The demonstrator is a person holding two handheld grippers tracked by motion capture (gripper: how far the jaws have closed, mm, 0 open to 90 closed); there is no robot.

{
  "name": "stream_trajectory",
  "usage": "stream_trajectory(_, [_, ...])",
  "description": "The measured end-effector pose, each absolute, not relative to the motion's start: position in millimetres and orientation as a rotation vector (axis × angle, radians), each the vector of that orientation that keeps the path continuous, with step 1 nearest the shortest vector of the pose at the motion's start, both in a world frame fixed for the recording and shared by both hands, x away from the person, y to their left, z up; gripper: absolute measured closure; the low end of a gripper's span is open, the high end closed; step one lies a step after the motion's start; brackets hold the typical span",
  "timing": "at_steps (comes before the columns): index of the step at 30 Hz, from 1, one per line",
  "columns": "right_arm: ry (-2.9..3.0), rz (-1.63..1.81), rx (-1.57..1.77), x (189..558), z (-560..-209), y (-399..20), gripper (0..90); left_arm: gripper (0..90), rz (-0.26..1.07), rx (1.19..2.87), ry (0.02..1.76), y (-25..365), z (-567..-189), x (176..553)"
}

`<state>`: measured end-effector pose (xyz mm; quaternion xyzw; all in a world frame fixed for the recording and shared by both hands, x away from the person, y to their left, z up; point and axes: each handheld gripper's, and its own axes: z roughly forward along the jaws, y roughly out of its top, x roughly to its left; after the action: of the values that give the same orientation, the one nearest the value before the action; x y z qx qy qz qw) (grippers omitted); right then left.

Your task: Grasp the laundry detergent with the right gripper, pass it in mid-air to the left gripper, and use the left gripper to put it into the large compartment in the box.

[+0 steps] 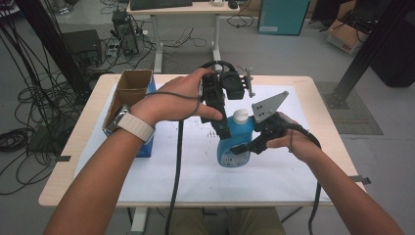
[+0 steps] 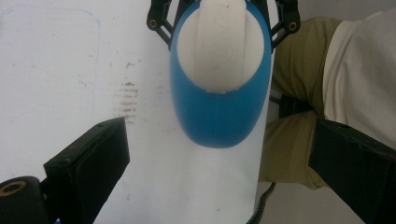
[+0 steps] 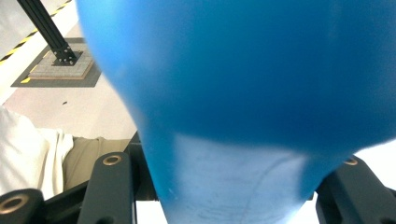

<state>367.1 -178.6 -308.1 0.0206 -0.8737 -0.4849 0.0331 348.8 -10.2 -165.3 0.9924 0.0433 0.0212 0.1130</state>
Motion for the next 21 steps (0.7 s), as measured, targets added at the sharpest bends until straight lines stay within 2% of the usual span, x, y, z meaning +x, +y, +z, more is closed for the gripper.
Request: stream_trajectory(21, [-2.689, -1.487, 0.061, 367.5, -308.8, -178.5, 43.7, 5.7, 0.058, 2.913, 0.132, -10.2, -165.8, 349.5])
